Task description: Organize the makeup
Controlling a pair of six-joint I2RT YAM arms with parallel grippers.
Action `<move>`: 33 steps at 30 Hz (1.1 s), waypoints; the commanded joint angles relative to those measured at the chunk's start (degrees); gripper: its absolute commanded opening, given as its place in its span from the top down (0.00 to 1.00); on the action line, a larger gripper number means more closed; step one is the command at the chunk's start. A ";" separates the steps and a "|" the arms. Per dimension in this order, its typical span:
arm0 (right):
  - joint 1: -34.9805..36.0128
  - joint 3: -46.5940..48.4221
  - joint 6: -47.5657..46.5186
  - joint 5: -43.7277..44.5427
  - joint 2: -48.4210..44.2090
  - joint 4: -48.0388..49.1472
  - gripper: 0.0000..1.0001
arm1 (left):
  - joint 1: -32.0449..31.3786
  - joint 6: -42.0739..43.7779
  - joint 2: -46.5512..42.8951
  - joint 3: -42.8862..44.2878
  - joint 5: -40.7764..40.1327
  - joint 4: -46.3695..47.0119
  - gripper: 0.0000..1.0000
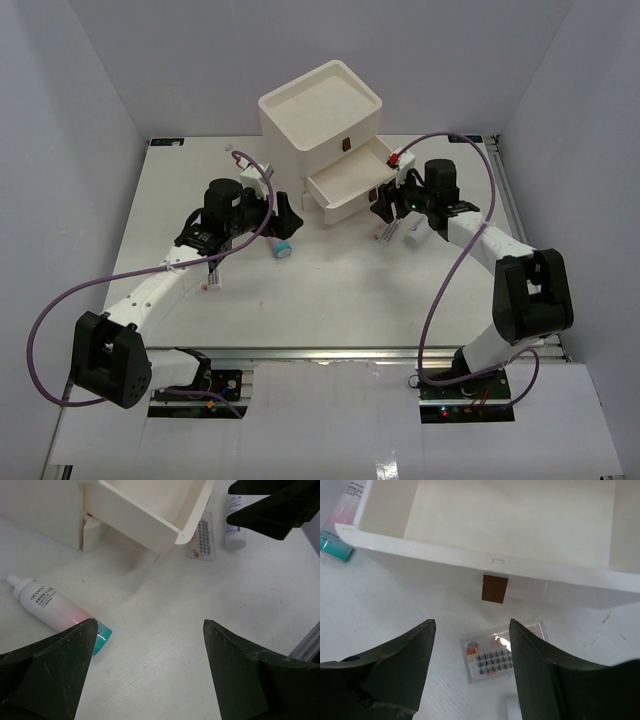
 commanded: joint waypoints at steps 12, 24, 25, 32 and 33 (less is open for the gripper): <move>-10.44 -2.55 22.95 16.42 -6.88 -15.44 0.27 | 0.24 -0.74 -3.70 -0.59 2.00 1.67 0.02; -13.00 3.68 33.37 27.51 5.76 -20.08 0.17 | 0.24 -0.58 -4.00 -0.76 1.41 1.71 0.02; -13.09 4.50 33.44 27.38 7.27 -20.19 0.18 | 0.24 -0.53 -3.97 -0.80 1.29 1.71 0.02; -13.56 8.68 34.41 24.68 15.24 -19.34 0.24 | 0.24 -0.33 -3.86 -0.85 0.74 1.47 0.02; -13.58 8.80 34.49 24.51 15.87 -19.28 0.27 | 0.24 -0.26 -3.83 -0.85 0.65 1.48 0.02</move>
